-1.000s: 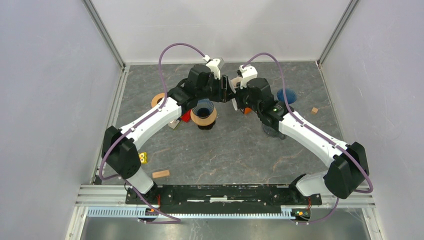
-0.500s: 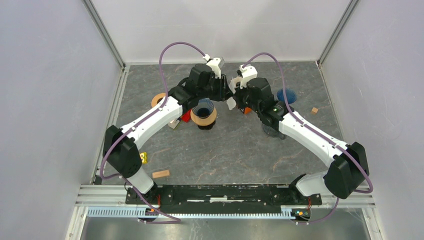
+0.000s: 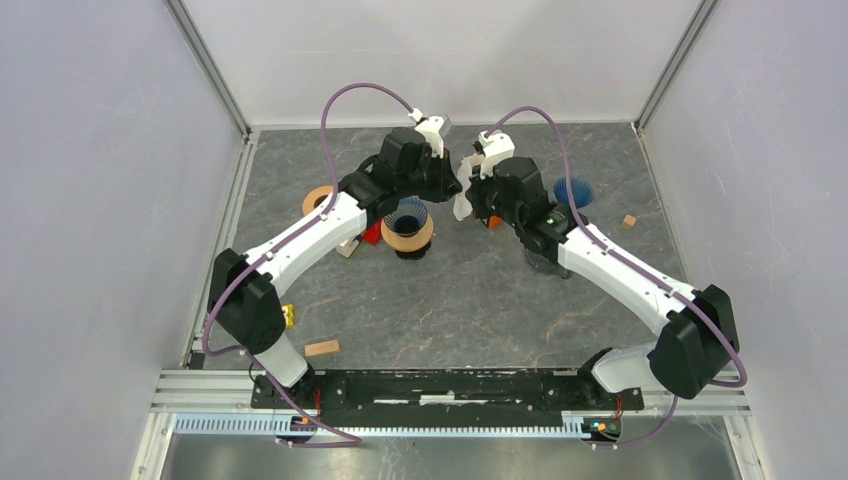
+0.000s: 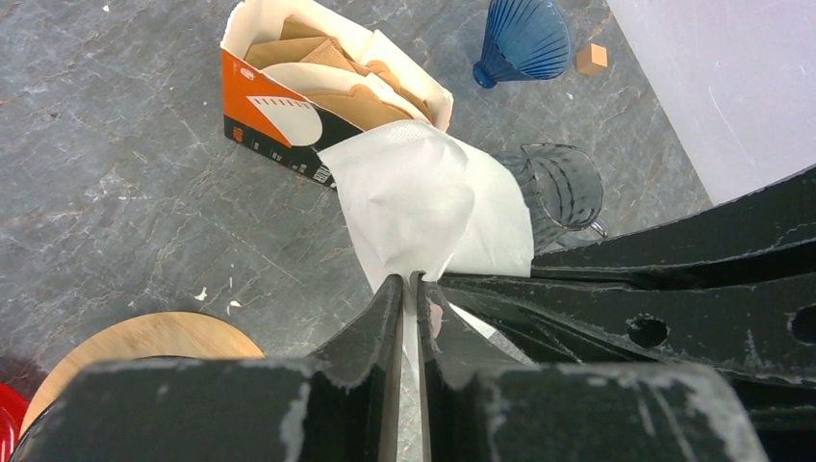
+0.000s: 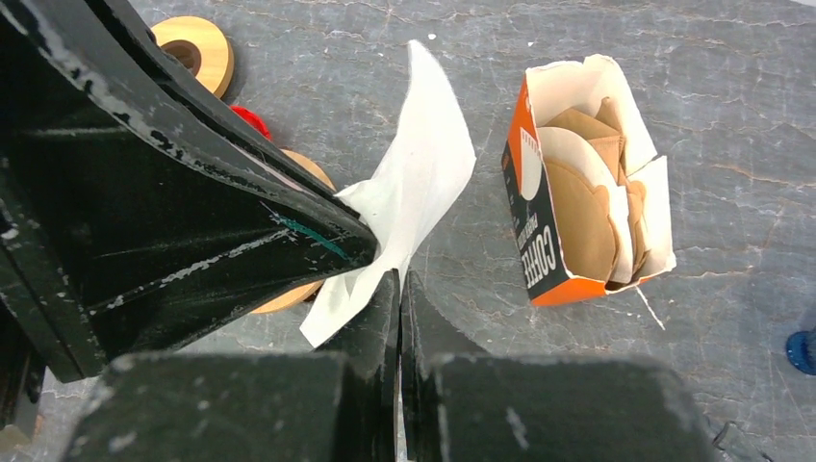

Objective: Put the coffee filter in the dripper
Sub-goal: Place the coffee filter in the coffee dripper.

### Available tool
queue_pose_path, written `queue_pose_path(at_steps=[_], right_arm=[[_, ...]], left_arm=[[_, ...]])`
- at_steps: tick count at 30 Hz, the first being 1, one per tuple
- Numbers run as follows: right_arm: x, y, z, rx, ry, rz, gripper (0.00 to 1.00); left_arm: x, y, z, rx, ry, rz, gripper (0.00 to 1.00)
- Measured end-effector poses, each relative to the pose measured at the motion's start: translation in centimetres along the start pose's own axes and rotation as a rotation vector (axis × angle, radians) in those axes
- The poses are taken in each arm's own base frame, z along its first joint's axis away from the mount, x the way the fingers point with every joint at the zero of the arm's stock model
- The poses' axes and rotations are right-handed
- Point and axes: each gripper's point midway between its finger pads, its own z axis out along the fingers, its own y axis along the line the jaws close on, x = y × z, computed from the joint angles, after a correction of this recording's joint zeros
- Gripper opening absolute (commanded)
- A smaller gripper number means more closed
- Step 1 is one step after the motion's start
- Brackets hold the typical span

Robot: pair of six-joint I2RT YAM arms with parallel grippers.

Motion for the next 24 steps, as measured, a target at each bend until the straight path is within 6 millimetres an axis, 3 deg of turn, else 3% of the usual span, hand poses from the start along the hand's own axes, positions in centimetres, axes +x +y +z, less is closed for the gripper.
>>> queue_pose_path(at_steps=[4, 24], right_arm=[[-0.2, -0.4, -0.1, 0.022, -0.008, -0.010, 0.00], [-0.7, -2.8, -0.9, 0.136, -0.035, -0.104, 0.00]], left_arm=[[0.0, 0.1, 0.0, 0.000, -0.001, 0.028, 0.03], [-0.9, -0.2, -1.5, 0.017, -0.047, 0.096, 0.02]])
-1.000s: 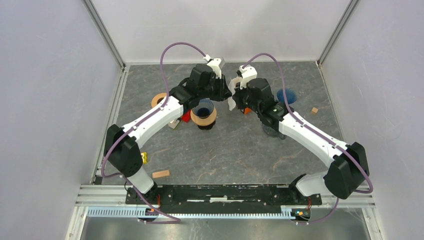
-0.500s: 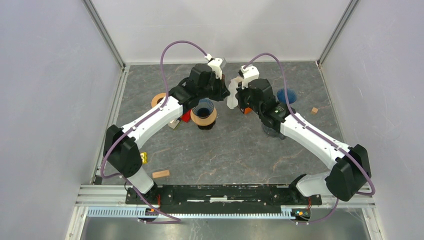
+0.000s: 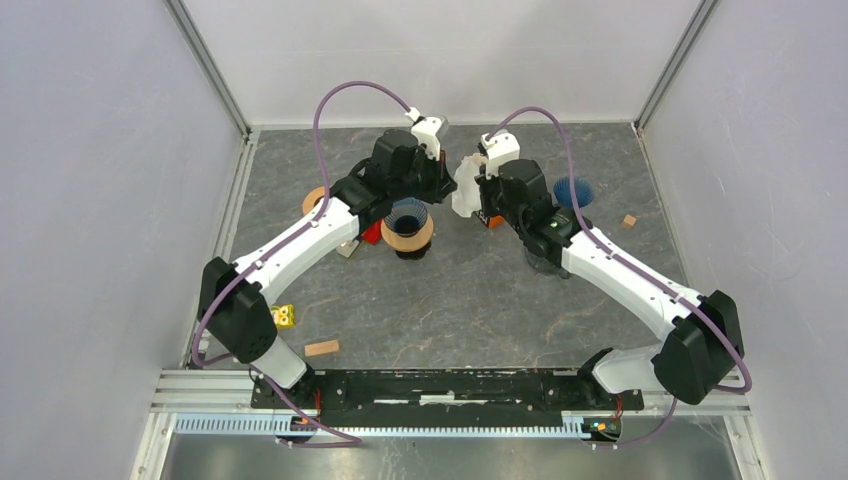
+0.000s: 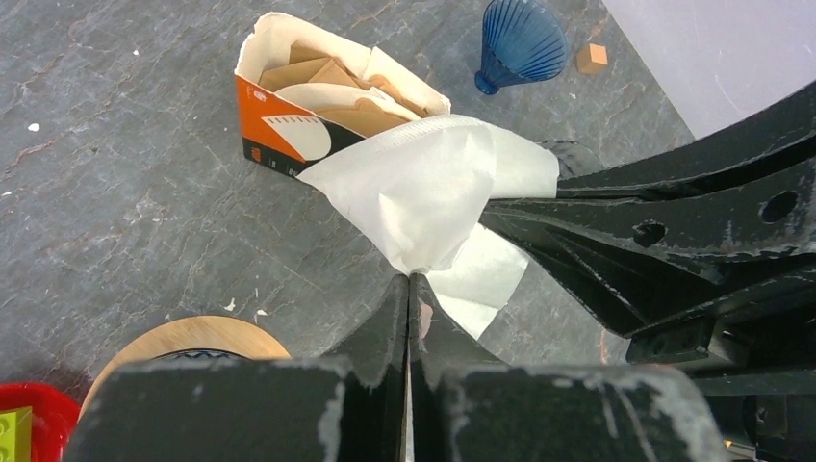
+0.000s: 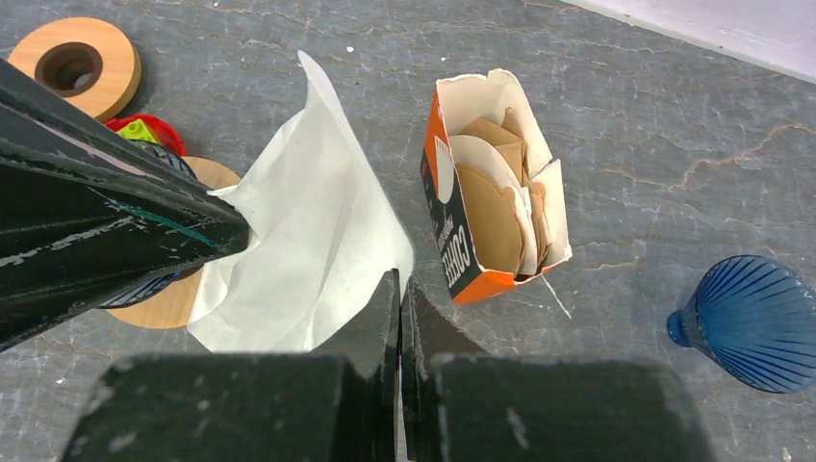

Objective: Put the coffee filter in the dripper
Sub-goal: Place the coffee filter in the coffee dripper.

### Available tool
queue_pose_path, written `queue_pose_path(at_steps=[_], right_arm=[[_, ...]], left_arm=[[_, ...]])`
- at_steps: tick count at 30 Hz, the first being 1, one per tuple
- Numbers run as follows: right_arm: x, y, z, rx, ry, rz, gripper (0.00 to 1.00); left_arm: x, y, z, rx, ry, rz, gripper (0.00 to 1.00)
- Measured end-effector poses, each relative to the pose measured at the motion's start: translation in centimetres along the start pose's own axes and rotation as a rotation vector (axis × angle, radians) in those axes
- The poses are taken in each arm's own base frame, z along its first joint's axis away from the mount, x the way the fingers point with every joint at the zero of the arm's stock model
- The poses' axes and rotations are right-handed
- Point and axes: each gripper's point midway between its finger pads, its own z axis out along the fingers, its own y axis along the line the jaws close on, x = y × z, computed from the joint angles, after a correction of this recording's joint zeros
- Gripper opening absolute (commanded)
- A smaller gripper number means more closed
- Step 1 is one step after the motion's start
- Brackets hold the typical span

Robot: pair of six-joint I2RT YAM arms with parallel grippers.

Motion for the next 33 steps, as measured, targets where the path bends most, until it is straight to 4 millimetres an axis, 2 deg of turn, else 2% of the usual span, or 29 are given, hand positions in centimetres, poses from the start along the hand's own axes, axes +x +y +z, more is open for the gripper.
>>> queue_pose_path(at_steps=[2, 6, 11, 17, 23, 28, 33], right_arm=[[0.2, -0.1, 0.0, 0.005, 0.003, -0.008, 0.00], [0.1, 0.0, -0.1, 0.001, 0.001, -0.011, 0.00], [0.1, 0.7, -0.2, -0.028, 0.002, 0.002, 0.00], [0.3, 1.2, -0.2, -0.044, 0.006, 0.013, 0.00], [0.5, 1.2, 0.0, -0.043, 0.013, 0.013, 0.00], [0.5, 1.2, 0.0, -0.043, 0.015, 0.013, 0.00], [0.6, 1.2, 0.0, -0.043, 0.015, 0.012, 0.00]], left_arm=[[0.3, 0.1, 0.1, -0.002, 0.007, 0.005, 0.04], [0.5, 0.2, 0.1, -0.003, 0.010, 0.012, 0.26], [0.4, 0.2, 0.2, -0.002, 0.005, 0.014, 0.41], [-0.3, 0.1, 0.8, 0.001, -0.001, 0.015, 0.48], [0.0, -0.4, 0.9, 0.030, 0.008, 0.006, 0.55], [0.8, -1.0, 0.7, 0.064, 0.021, -0.024, 0.56], [0.7, -1.3, 0.4, 0.080, 0.018, -0.031, 0.56]])
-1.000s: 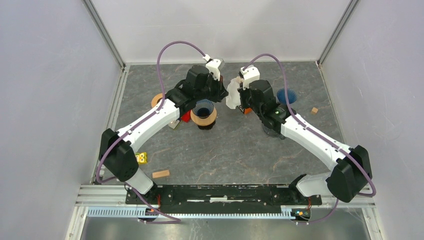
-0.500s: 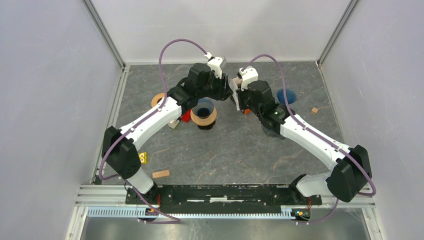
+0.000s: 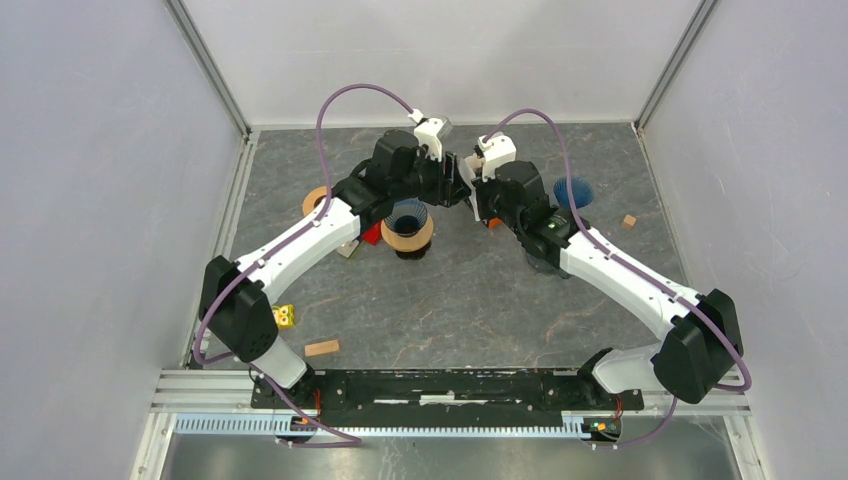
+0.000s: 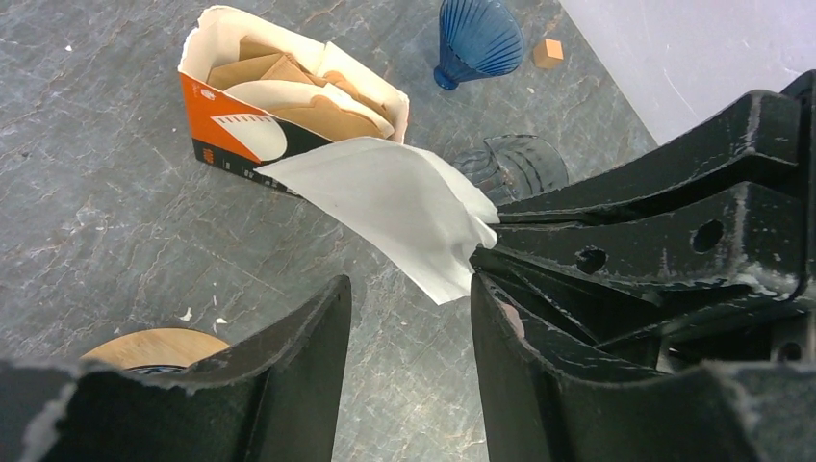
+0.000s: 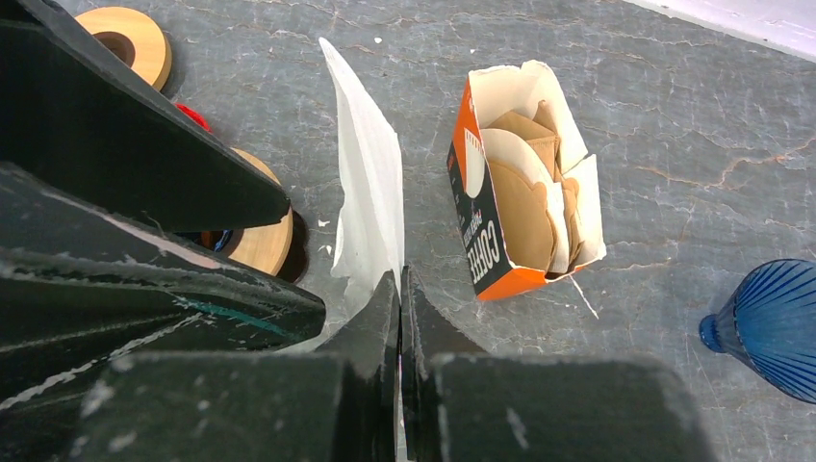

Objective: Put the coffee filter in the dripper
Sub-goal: Place the coffee filter in the coffee dripper.

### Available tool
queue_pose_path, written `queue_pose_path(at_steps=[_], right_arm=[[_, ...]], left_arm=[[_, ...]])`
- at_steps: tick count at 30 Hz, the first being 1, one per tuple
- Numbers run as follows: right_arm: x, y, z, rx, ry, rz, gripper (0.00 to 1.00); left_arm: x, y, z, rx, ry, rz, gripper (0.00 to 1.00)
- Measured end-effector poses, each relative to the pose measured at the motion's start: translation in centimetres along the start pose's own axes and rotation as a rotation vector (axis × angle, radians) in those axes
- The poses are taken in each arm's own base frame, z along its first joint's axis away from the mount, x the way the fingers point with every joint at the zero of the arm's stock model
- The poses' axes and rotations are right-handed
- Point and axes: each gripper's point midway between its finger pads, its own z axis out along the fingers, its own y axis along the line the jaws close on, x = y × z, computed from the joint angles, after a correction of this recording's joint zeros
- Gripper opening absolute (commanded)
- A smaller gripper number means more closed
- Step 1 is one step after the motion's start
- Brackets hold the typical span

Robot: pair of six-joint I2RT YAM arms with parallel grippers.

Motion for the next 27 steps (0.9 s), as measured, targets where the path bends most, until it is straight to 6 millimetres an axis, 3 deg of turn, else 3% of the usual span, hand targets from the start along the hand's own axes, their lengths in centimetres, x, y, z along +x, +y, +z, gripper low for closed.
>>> queue_pose_path(at_steps=[13, 27], right_arm=[[0.0, 0.1, 0.0, -0.008, 0.000, 0.000, 0.00], [0.0, 0.3, 0.0, -0.017, 0.001, 0.000, 0.00]], left_arm=[[-0.2, -0.5, -0.1, 0.019, -0.004, -0.012, 0.57], [-2.2, -1.0, -0.4, 0.020, -0.040, -0.004, 0.57]])
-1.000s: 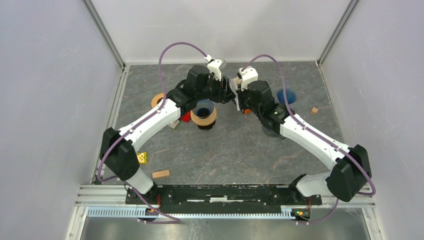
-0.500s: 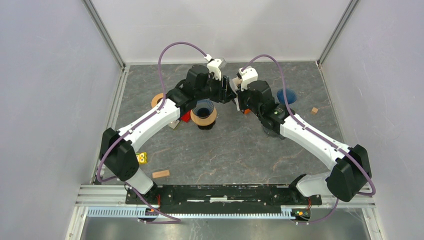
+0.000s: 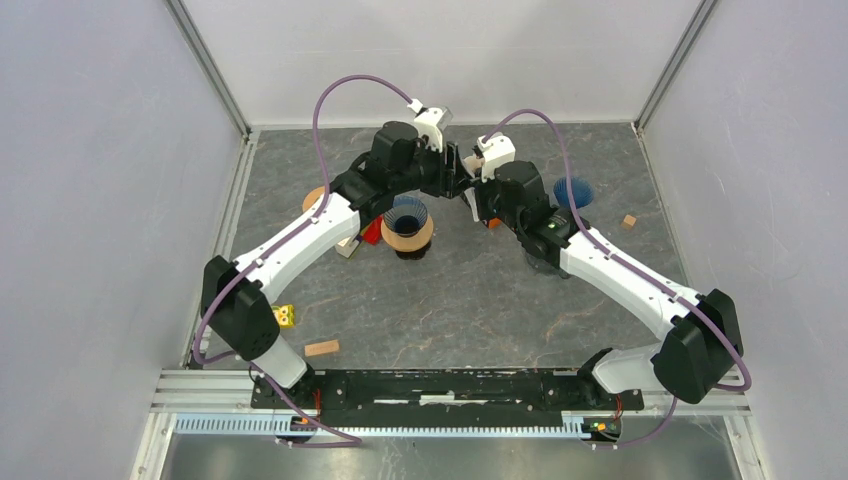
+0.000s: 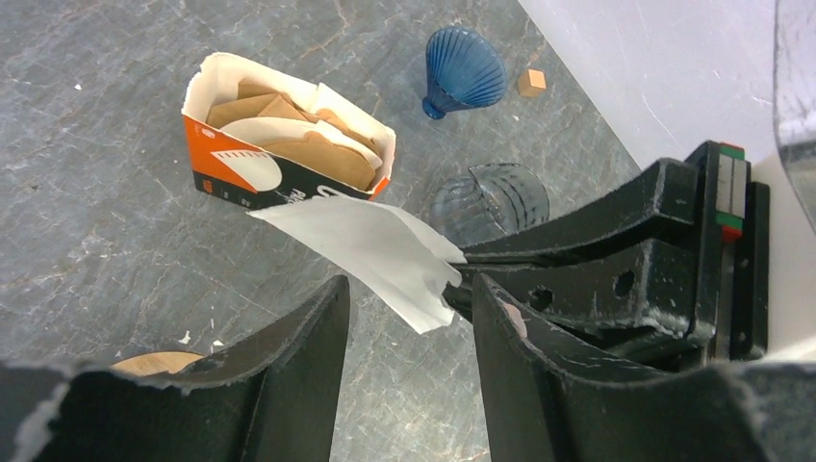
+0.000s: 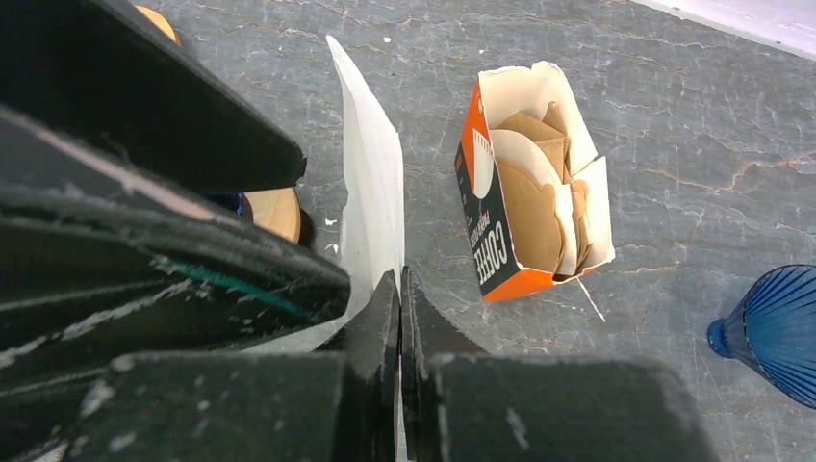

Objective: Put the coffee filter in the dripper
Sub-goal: Place the coffee filter in the coffee dripper.

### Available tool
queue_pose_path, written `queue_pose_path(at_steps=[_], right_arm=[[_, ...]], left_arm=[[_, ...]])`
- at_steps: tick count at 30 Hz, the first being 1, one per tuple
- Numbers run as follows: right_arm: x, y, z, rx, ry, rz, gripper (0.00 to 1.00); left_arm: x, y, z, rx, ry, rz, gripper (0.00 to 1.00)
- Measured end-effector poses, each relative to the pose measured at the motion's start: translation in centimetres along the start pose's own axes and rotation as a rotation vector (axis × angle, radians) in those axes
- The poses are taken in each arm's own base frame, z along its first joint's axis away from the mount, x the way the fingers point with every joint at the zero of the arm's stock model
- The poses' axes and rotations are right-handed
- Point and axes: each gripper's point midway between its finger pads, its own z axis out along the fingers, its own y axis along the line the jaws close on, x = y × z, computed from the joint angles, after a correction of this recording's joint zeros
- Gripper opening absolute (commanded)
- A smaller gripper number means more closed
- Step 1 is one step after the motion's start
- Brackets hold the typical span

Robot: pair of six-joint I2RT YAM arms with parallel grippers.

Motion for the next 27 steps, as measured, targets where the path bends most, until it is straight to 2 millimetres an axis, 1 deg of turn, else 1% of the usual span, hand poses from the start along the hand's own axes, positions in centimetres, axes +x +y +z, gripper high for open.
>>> queue_pose_path(at_steps=[3, 10, 21, 27], right_arm=[[0.0, 0.0, 0.0, -0.002, 0.000, 0.000, 0.00], [0.0, 0.1, 0.0, -0.005, 0.000, 0.000, 0.00], [0.0, 0.1, 0.0, -0.004, -0.002, 0.000, 0.00], [-0.1, 0.1, 0.0, -0.004, -0.002, 0.001, 0.00]], left_arm=[[-0.3, 0.3, 0.3, -0.015, -0.006, 0.000, 0.56], [0.3, 0.9, 1.1, -0.034, 0.017, -0.006, 0.54], [0.4, 1.1, 1.1, -0.045, 0.020, -0.007, 0.54], [0.9, 1.3, 1.2, -0.048, 0.030, -0.009, 0.54]])
